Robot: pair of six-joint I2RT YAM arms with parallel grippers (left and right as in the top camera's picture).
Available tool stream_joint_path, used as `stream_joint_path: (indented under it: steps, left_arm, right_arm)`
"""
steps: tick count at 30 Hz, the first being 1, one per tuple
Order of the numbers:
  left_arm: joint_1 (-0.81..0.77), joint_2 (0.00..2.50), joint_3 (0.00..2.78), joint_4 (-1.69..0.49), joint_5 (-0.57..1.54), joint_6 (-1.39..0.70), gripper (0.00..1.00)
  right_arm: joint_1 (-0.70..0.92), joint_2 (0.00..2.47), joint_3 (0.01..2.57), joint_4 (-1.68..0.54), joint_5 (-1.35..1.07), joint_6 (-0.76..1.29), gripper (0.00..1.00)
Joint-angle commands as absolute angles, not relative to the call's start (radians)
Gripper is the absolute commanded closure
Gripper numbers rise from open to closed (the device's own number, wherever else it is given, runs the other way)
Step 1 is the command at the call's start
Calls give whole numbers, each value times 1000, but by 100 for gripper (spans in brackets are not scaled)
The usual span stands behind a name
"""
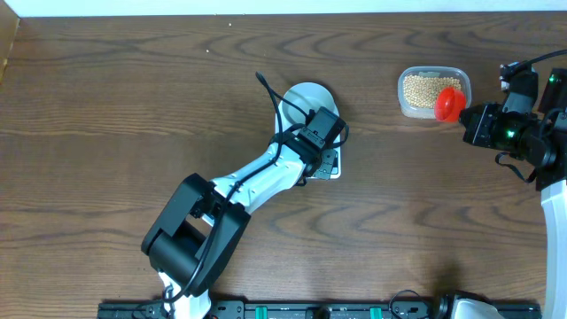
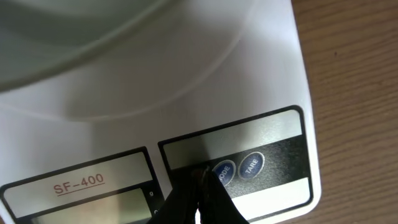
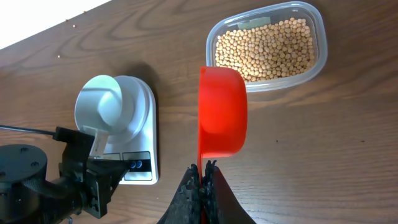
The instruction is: Scoop item into bowl and weigh 50g on scale
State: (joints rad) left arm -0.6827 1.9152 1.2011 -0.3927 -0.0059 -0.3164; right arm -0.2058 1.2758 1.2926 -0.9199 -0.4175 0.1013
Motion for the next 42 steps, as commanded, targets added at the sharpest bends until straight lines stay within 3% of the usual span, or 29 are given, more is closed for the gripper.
stream_joint_path:
  steps: [1, 42]
  left_arm:
    - [-685, 1924, 1193, -395, -12, -307, 93]
    - [-682, 2003, 1188, -406, -52, -319, 93]
  right_arm:
    - [-210, 1268, 1309, -921, -417, 88, 99]
    - [-210, 1268, 1309, -958, -417, 62, 99]
